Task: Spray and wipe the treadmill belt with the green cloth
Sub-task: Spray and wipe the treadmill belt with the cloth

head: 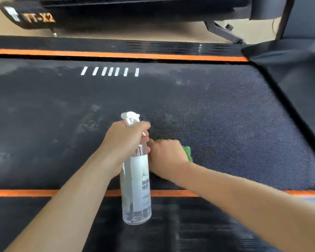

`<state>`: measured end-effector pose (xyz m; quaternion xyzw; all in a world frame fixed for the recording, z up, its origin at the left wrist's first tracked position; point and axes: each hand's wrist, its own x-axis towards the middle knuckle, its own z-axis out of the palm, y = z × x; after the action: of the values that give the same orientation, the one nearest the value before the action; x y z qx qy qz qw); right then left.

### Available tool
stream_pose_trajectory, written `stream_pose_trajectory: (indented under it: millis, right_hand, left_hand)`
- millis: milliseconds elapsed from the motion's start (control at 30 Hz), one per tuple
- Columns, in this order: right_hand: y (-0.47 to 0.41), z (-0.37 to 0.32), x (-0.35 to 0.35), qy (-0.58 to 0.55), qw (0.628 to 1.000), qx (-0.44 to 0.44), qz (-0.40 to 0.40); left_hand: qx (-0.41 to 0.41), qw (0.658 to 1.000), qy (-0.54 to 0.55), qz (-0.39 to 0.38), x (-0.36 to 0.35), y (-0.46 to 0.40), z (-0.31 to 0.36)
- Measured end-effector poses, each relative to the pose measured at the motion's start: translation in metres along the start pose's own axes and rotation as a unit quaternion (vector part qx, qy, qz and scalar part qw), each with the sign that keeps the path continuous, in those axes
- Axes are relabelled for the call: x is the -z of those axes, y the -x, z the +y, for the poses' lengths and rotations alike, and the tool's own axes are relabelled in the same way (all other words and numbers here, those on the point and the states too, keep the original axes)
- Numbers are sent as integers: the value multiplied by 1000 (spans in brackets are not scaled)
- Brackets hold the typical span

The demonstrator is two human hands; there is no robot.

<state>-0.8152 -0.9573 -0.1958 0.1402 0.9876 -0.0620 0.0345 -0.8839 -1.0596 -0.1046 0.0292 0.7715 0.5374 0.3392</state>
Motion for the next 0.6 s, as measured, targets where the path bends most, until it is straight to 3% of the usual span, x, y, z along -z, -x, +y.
stream_pose_trajectory:
  millis: [67, 133, 267, 333, 433, 533, 600]
  right_hand:
    - [-1, 8, 6, 10, 1000, 24, 9]
    - [-16, 45, 8, 56, 998, -30, 29]
    - [-40, 138, 21, 67, 944, -311, 91]
    - [-52, 133, 19, 36, 924, -369, 96]
    - [-64, 55, 10, 12, 952, -297, 77]
    - [-48, -30, 7, 11, 997, -75, -28]
    - [-41, -41, 10, 6, 1000, 1, -28]
  left_hand:
    - [-11, 1000, -1, -2, 2, -2, -1]
    - [-18, 1000, -6, -17, 2, -6, 0]
    - [-15, 999, 0, -46, 2, -8, 0]
    - [-13, 999, -5, -51, 6, -13, 1]
    - [-10, 999, -9, -47, 14, -25, 2]
    - [-4, 1000, -11, -23, 28, -35, 2]
    - [-2, 1000, -11, -13, 38, -38, 0]
